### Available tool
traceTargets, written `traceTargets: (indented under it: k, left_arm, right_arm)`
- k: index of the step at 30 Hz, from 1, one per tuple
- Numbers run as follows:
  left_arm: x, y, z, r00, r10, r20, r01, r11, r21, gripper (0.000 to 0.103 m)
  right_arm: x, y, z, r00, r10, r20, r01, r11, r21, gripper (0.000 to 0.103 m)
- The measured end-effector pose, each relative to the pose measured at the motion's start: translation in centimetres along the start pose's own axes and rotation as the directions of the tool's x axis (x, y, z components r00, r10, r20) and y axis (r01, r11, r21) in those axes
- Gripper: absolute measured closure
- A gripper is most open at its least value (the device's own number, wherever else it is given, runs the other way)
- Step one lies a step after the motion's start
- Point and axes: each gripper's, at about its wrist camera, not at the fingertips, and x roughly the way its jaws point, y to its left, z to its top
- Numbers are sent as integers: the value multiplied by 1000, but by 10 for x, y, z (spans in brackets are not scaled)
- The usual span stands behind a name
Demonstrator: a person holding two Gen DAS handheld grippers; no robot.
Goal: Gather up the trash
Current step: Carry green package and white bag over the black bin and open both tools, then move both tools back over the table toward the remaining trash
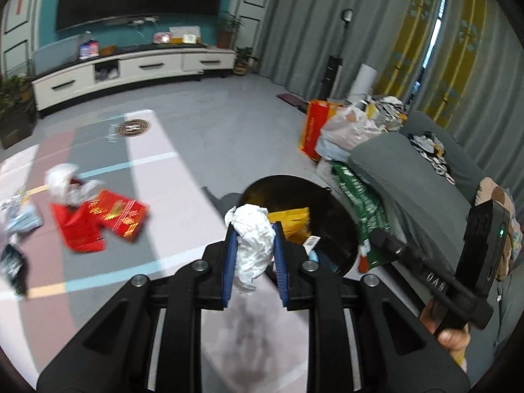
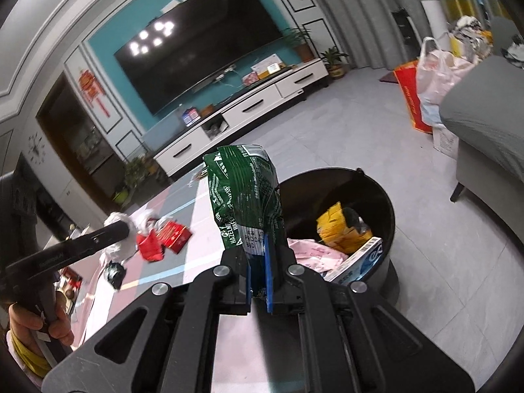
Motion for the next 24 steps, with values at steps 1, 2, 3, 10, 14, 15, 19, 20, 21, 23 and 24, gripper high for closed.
traceTargets:
  k: [1, 2, 3, 10, 14, 15, 19, 20, 21, 23, 24]
  left_arm:
    - [10, -3, 3, 1000, -16, -12, 16, 1000, -3, 81]
    - [22, -7, 5, 999, -27, -33, 27, 1000, -2, 81]
    - [31, -11, 6, 998, -39, -47, 39, 999, 0, 80]
    - [92, -31, 5, 989, -68, -129, 70, 997, 15, 79]
    - [112, -39, -1, 986, -43, -159, 52, 998, 48, 76]
    - [114, -41, -2, 986, -42, -163, 51, 997, 49, 73]
    - [119, -40, -3, 985, -42, -168, 51, 997, 50, 55]
    - [119, -38, -4, 985, -50, -168, 58, 997, 45, 51]
    - [118, -36, -4, 985, -50, -165, 57, 998, 41, 46]
    - [115, -35, -4, 986, -44, -162, 52, 998, 43, 46]
    - [112, -33, -6, 986, -43, -159, 50, 998, 40, 46]
  right_arm:
    - [4, -4, 1, 1000, -5, -4, 5, 1000, 17, 96]
    - [8, -9, 1, 1000, -8, -8, 9, 999, 31, 96]
    - [11, -11, 1, 1000, -9, -11, 9, 999, 40, 96]
    - [31, -33, 3, 999, -42, -30, 45, 994, 98, 96]
    - [41, -45, 4, 997, -53, -48, 59, 990, 125, 93]
    - [43, -48, 4, 997, -54, -56, 61, 990, 130, 92]
    - [45, -52, 4, 997, -53, -58, 61, 987, 147, 76]
    - [45, -54, 4, 997, -60, -55, 68, 986, 153, 67]
    - [44, -55, 3, 997, -61, -53, 69, 985, 159, 63]
    - [42, -54, 2, 997, -59, -56, 68, 984, 163, 63]
    - [41, -54, 2, 997, -61, -56, 70, 984, 162, 63]
